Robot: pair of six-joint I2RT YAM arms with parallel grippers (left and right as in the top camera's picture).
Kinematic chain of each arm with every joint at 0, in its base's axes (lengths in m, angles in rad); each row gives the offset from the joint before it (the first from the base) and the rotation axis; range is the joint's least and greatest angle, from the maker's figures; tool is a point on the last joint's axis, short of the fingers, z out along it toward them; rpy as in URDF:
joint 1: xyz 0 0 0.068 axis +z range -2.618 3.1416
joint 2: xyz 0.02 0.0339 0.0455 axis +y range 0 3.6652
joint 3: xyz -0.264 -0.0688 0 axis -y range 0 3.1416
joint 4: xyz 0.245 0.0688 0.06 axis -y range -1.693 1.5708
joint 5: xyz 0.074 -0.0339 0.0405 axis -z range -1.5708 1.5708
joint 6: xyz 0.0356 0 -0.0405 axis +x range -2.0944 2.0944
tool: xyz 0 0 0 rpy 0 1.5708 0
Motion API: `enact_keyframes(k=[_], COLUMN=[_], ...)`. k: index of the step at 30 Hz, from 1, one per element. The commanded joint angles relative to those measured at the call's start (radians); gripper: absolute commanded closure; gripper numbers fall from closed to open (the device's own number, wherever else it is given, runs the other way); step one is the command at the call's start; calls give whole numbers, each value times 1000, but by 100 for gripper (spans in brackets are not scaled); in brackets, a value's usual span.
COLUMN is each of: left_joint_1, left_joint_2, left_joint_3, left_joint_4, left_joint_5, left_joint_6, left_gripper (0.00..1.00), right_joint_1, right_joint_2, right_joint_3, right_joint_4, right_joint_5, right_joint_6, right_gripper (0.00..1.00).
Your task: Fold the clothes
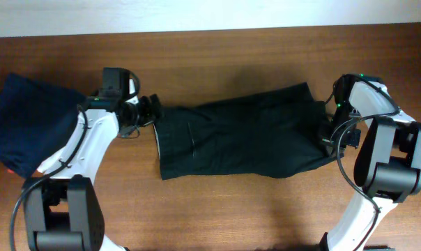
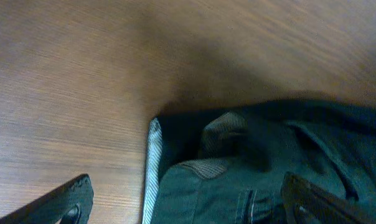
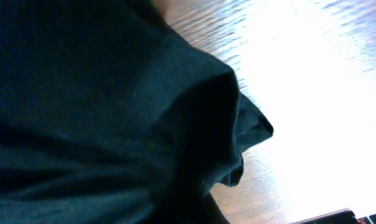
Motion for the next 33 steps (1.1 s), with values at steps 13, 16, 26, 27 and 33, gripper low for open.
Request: enact_keyframes(k=[13, 16, 26, 27, 33], left_joint_1=[-76, -100, -110, -110, -111], left_joint_2=[16, 62, 108, 92, -25], left_joint_3=[9, 9, 10, 10, 10], left_joint_4=[163, 187, 168, 141, -60], left_joint_5=[13, 9, 17, 17, 17], left_joint_6=[189, 192, 192, 191, 176], left_gripper=[1, 4, 99, 99, 99], right_joint_1=[-81, -82, -81, -80, -54], right_joint_2=[-109, -109, -109, -108, -98], right_joint_3=[24, 56, 129, 129, 126], right_joint_4=[-24, -43, -29, -5, 185], right_joint_5=[-111, -111, -111, -116, -403], right_joint_6=[-23, -23, -23, -23, -286], right_gripper=[38, 39, 39, 39, 44])
